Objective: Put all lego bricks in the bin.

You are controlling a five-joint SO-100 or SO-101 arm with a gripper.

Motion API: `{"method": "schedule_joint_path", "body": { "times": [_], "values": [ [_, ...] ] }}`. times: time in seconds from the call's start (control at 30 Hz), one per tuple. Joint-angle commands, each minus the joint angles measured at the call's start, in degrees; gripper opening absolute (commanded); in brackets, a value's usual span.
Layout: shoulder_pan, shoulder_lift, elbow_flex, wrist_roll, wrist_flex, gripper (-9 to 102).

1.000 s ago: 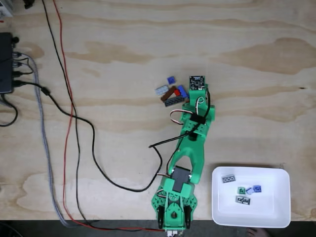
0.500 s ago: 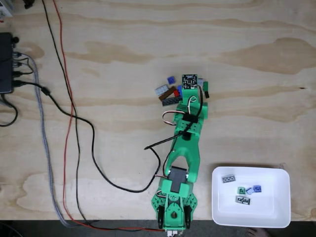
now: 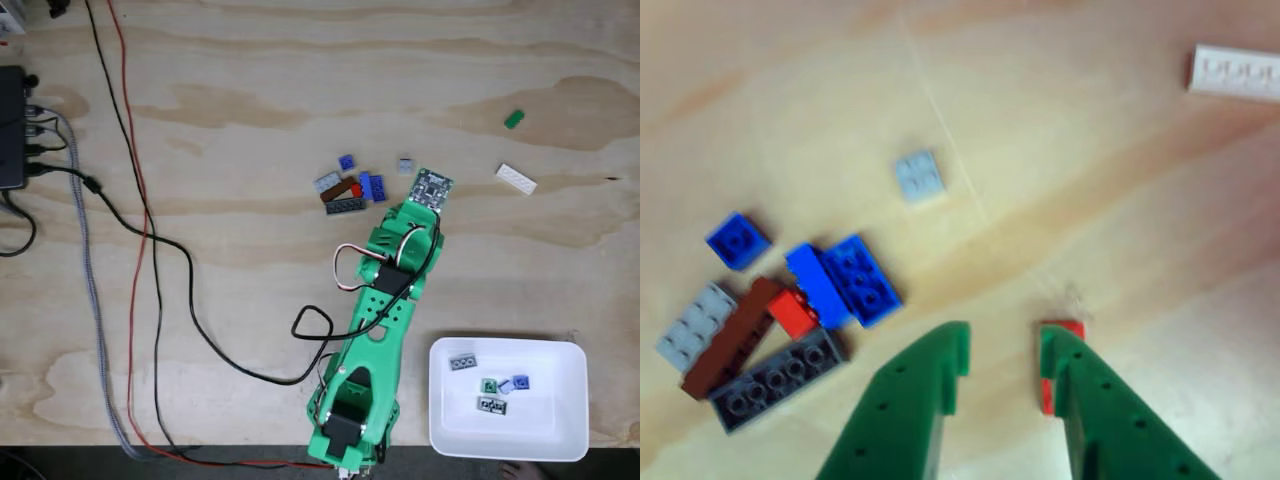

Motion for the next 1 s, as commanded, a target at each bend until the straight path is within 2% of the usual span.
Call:
{"method": "schedule_joint_path", "body": {
  "times": [0.0, 0.07, 0.13, 0.23, 0.37, 0.57, 0.73, 0.8, 0.9, 0.97],
  "values": [
    [7.3, 1.4, 1.8, -1.0, -0.4, 14],
    [12.9, -1.8, 3.4, -0.7, 0.3, 16],
    [14.5, -8.3, 5.9, -0.4, -3.5, 19],
    [11.7, -16.7, 9.3, 0.0, -11.6, 22],
    [8.0, -22.9, 6.9, 1.4, -10.7, 23],
    [5.7, -24.5, 6.9, -0.1, -14.5, 23],
    [6.6, -26.7, 5.0, -5.2, -17.8, 13],
    [6.8, -27.1, 4.9, -6.5, -19.2, 0],
    [6.5, -22.6, 7.7, -5.4, -19.1, 0],
    [6.1, -12.1, 10.6, -1.3, -14.3, 0]
  ]
}}
